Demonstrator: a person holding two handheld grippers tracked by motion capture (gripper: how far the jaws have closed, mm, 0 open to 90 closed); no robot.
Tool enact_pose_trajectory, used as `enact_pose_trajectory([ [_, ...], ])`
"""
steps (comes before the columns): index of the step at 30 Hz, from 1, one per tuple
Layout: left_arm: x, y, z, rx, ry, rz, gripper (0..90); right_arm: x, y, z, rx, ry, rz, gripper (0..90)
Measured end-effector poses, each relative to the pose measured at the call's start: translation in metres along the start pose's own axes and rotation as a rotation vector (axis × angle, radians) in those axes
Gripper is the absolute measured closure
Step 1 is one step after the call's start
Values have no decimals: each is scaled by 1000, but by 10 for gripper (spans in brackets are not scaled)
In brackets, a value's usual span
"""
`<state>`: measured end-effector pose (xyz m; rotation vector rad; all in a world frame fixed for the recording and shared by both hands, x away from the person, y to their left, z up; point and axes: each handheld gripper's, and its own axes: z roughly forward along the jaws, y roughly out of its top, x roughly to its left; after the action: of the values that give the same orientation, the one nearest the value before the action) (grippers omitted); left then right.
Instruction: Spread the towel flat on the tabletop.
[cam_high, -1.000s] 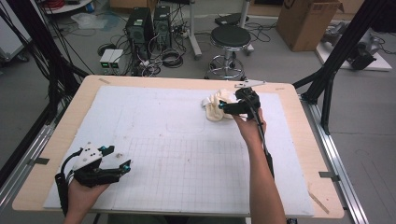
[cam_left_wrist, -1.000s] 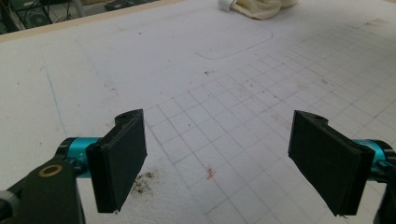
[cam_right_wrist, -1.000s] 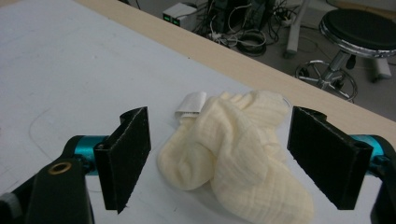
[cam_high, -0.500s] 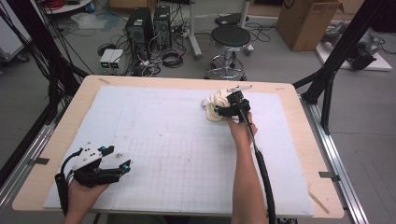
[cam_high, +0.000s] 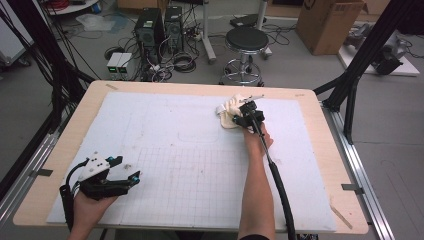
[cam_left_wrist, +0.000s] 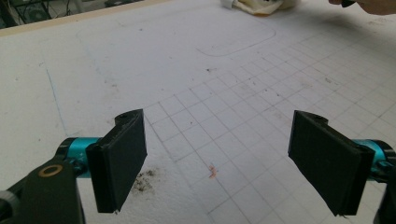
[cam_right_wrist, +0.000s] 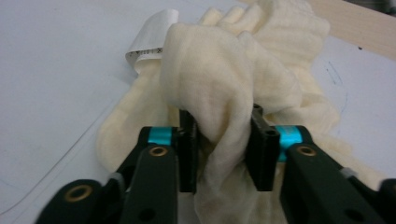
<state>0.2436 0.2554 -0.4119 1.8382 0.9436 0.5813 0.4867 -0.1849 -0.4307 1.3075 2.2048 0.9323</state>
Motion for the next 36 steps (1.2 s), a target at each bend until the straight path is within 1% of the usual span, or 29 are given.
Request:
enact_pose_trajectory([
  [2, 0, 0, -1, 0, 1, 0, 197, -1, 2, -6, 1, 29, 21, 759],
  [3, 0, 0, -1, -3, 6, -3, 197, -1, 2, -6, 1, 29, 21, 759],
  [5, 0, 0, -2, -5, 8, -5, 197, 0, 5, -14, -1, 45, 25, 762],
  [7, 0, 0, -2, -6, 7, 0, 197, 2, 9, -25, -8, 52, 6, 763],
  [8, -1, 0, -2, -6, 11, 1, 198, 5, 14, -38, -26, 70, -6, 764],
  [9, -1, 0, -2, -5, 7, 4, 197, 5, 14, -38, -26, 70, -6, 764],
  [10, -2, 0, -2, -2, 7, 7, 198, 10, 18, -51, -41, 107, 6, 764],
  [11, -2, 0, -2, -3, 6, 10, 198, 13, 20, -58, -44, 118, 1, 764],
  [12, -2, 0, -2, -4, 8, 10, 198, 13, 20, -58, -44, 118, 1, 764],
  [13, -2, 1, -2, -4, 9, 8, 198, 17, 21, -64, -46, 123, -16, 764],
  [14, -3, 1, -2, -5, 9, 8, 198, 27, 24, -76, -50, 152, -33, 764],
  [15, -3, 1, -2, -5, 9, 10, 198, 27, 24, -76, -50, 152, -33, 764],
  [16, -4, 1, -2, -5, 12, 9, 198, 32, 25, -82, -55, 169, -45, 763],
  [17, -4, 1, -2, -8, 9, 12, 198, 44, 27, -94, -76, 195, -71, 763],
  [19, -5, 1, -3, -5, 9, 16, 198, 57, 27, -106, -90, 216, -99, 763],
  [20, -5, 1, -3, -6, 9, 17, 198, 64, 27, -111, -103, 237, -106, 763],
  [21, -5, 1, -3, -8, 10, 18, 198, 64, 27, -111, -103, 237, -106, 763],
  [24, -5, 1, -3, -7, 11, 19, 198, 83, 25, -123, -103, 275, -137, 761],
  [25, -5, 1, -3, -12, 12, 13, 198, 89, 23, -127, -103, 290, -142, 761],
  [28, -4, 1, -4, -13, 13, 15, 198, 105, 18, -137, -110, 338, -134, 758],
  [31, -4, 1, -4, -15, 11, 18, 198, 120, 12, -146, -148, 367, -139, 755],
  [32, -4, 1, -5, -16, 13, 16, 199, 125, 10, -149, -152, 380, -128, 754],
  [34, -4, 1, -5, -17, 12, 15, 199, 134, 5, -151, -154, 402, -124, 752],
  [35, -4, 1, -5, -19, 11, 13, 198, 142, 0, -151, -157, 438, -113, 750],
  [36, -4, 1, -5, -19, 11, 14, 198, 142, 0, -151, -157, 438, -113, 750],
])
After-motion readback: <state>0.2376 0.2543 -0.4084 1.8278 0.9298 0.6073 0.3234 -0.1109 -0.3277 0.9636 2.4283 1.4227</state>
